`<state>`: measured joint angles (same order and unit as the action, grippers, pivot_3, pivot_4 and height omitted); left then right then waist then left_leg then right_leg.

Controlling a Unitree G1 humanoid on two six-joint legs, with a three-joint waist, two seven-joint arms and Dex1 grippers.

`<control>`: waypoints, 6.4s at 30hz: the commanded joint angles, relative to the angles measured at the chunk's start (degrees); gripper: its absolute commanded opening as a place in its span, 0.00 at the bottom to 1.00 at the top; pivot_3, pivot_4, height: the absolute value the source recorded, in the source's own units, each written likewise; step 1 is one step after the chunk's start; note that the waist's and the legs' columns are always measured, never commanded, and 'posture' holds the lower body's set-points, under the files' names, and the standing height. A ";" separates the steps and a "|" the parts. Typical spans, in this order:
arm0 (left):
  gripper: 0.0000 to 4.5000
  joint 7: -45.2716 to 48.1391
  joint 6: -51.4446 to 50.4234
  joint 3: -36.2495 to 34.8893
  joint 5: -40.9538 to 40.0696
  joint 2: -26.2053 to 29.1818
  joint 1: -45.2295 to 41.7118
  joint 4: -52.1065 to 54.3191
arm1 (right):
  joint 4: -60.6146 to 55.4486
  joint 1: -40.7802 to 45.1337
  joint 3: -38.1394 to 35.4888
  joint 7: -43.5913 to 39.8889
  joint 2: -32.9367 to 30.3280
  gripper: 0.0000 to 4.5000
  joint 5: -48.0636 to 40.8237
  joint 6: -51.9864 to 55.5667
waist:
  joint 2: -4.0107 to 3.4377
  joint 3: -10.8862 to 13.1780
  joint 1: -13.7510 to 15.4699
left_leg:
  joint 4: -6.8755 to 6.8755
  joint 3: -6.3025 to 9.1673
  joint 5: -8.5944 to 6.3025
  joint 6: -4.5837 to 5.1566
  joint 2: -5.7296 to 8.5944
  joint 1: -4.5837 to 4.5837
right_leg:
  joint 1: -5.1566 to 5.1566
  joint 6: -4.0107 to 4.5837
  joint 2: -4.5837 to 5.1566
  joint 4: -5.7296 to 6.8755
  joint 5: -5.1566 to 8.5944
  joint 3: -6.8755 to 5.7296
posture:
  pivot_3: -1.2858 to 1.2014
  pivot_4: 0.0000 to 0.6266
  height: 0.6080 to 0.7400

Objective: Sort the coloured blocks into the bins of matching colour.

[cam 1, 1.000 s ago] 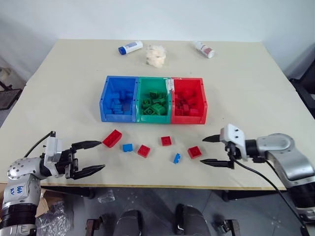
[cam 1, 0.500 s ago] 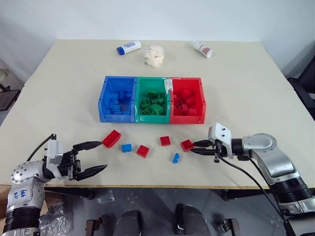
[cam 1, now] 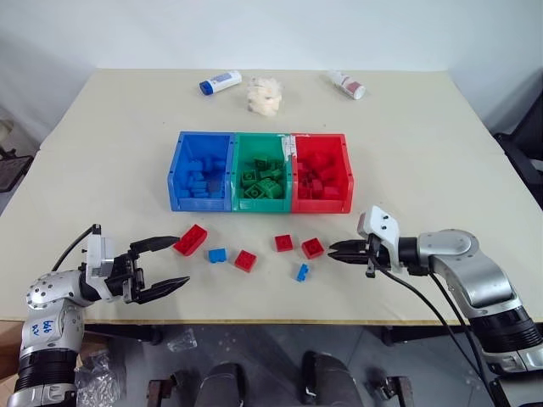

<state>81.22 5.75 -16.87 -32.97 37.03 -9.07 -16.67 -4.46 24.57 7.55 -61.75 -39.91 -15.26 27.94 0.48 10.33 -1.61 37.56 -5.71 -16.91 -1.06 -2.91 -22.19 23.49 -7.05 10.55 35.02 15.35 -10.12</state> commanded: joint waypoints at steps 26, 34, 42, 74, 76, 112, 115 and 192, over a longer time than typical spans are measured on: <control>1.00 -2.41 1.30 -0.82 -0.29 -0.22 -0.22 1.37 | 8.74 6.91 4.93 0.29 7.99 0.46 4.38 -7.86 | 0.00 0.00 0.00 | 0.06 -0.01 -0.03 0.02 0.00 -0.02 | 0.00 0.00 0.00 0.04 0.00 0.01 | 0.52 0.24 1.00; 1.00 -2.21 1.53 -0.12 0.23 -0.45 -2.21 -0.05 | 0.78 6.62 0.20 2.23 8.19 0.46 -0.08 -4.34 | 0.00 0.00 0.02 | 0.06 0.00 -0.03 0.02 0.00 -0.02 | 0.00 0.00 0.00 0.04 0.00 0.01 | 0.52 0.24 1.00; 1.00 -1.16 1.90 0.93 1.03 -0.82 -5.09 -2.71 | 16.72 22.05 -5.26 17.39 13.55 0.46 4.66 -9.17 | 0.00 0.00 -0.23 | 0.07 -0.05 -0.03 0.01 -0.02 -0.01 | 0.06 0.00 -0.02 0.11 0.00 0.06 | 0.52 0.24 1.00; 1.00 3.39 3.08 0.83 1.50 0.89 -7.18 -7.75 | -10.62 -16.04 -13.17 -7.24 -15.86 0.99 -7.93 -5.00 | 0.01 0.00 -0.01 | 0.24 -0.19 -0.22 0.16 -0.04 0.01 | 0.01 -0.06 -0.02 0.01 -0.03 0.18 | 0.52 0.24 1.00; 1.00 2.99 3.02 1.02 1.55 0.56 -7.14 -7.25 | -11.78 -12.98 -9.10 -5.34 -13.09 0.99 -7.09 -2.93 | 0.01 0.00 -0.02 | 0.28 -0.18 -0.24 0.15 -0.06 0.00 | 0.02 -0.05 -0.03 0.01 -0.03 0.18 | 0.52 0.24 1.00; 1.00 -2.65 2.52 0.74 0.83 -2.17 -3.83 0.07 | 25.52 33.15 5.56 19.81 31.84 0.10 7.56 -15.79 | 0.01 0.00 -0.60 | 0.47 -0.36 -0.44 0.17 -0.18 -0.11 | 0.19 -0.08 -0.15 0.13 -0.04 0.32 | 0.52 0.24 1.00; 1.00 -3.13 2.54 0.67 0.85 -2.29 -3.75 0.46 | 41.99 41.93 5.45 26.75 39.71 0.10 10.79 -25.83 | 0.05 -0.02 -0.43 | 0.47 -0.36 -0.49 0.20 -0.15 -0.14 | 0.16 -0.08 -0.15 0.07 -0.04 0.33 | 0.52 0.24 1.00; 1.00 -3.01 0.96 1.08 0.39 -1.77 1.18 4.30 | -0.66 10.07 -0.38 11.73 16.50 0.40 0.13 -0.97 | 0.04 -0.03 0.01 | 0.72 -0.98 -0.89 -0.05 -0.91 0.03 | 0.38 0.12 -0.89 0.02 -0.01 1.05 | 0.52 0.24 1.00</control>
<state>77.76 6.32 -15.70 -32.24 34.95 -7.22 -12.23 -2.41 33.25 10.20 -51.47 -22.66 -13.34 25.65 0.53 10.31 -1.60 38.27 -6.70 -17.79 -1.11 -3.82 -22.16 23.86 -6.92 9.66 35.04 15.33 -9.07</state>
